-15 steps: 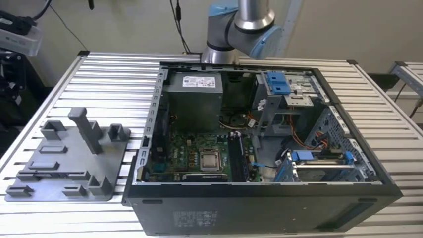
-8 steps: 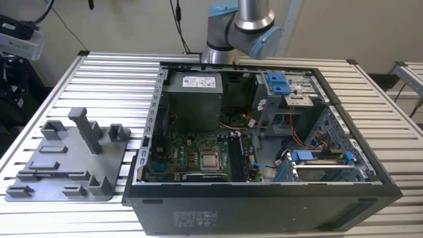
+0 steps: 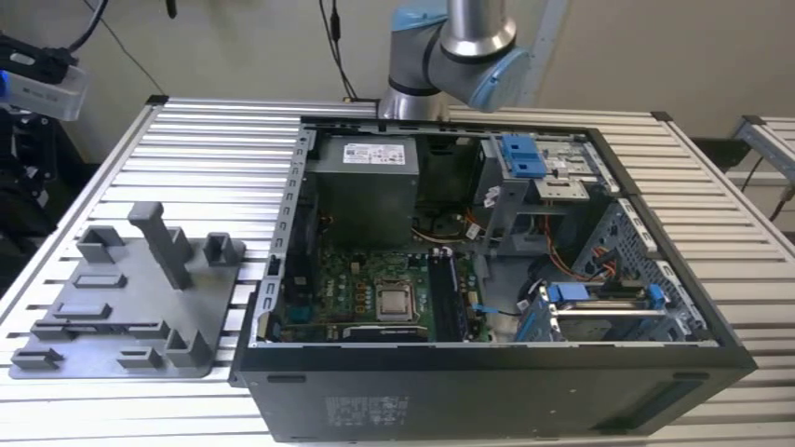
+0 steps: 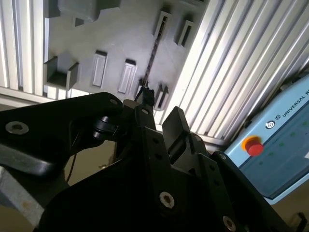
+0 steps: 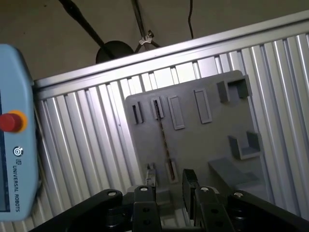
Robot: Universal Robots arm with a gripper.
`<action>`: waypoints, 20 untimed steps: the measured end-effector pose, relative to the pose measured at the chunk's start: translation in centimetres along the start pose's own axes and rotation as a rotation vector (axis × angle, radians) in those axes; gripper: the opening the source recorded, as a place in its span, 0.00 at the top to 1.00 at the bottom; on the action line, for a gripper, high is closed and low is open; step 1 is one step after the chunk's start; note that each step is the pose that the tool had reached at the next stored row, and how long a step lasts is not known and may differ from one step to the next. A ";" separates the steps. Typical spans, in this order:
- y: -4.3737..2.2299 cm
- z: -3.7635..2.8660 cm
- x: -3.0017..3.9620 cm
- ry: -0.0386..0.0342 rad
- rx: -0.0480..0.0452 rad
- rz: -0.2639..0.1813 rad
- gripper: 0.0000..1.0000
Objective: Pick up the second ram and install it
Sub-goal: 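Pick up the second ram and move it above second insertion slot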
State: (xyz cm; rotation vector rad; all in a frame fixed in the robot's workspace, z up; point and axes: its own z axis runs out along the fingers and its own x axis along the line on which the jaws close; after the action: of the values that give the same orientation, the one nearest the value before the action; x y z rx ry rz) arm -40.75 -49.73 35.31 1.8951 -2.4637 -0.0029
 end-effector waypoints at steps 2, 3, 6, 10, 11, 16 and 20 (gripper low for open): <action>-0.01 0.15 -0.01 0.0000 0.0000 0.000 0.64; 0.00 0.23 -0.01 0.0001 0.0000 0.000 0.64; -0.01 0.49 -0.01 0.0000 0.0000 0.000 0.64; -0.02 0.91 -0.02 0.0000 0.0000 0.000 0.64; -0.01 1.02 -0.03 -0.0001 0.0001 0.000 0.64; -0.02 1.61 -0.04 -0.0002 0.0008 0.000 0.64; 0.01 2.08 -0.04 -0.0010 0.0036 0.000 0.64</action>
State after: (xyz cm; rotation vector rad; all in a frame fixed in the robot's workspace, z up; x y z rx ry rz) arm -40.81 -49.73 33.23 1.8969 -2.4660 0.0007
